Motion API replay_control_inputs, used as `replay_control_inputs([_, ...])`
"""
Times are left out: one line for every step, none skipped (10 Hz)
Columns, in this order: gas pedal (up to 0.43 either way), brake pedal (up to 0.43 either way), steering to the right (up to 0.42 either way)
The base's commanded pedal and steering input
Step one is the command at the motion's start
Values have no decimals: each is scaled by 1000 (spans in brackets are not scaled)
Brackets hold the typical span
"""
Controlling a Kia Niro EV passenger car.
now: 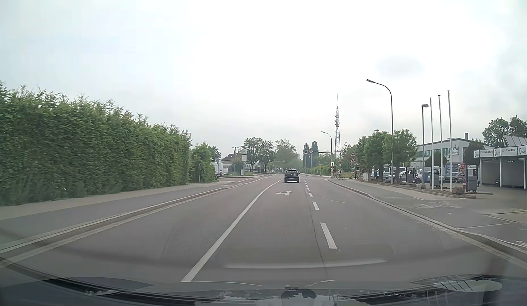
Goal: Follow the waypoints while adhering to traffic rules and regulations
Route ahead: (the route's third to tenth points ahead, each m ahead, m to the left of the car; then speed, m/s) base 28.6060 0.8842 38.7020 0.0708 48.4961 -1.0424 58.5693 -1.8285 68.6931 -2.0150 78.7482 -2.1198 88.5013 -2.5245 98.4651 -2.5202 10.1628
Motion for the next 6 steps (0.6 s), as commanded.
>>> replay_control_inputs([110,0,9])
replay_control_inputs([118,0,11])
replay_control_inputs([118,0,15])
replay_control_inputs([118,0,17])
replay_control_inputs([118,0,19])
replay_control_inputs([118,0,20])
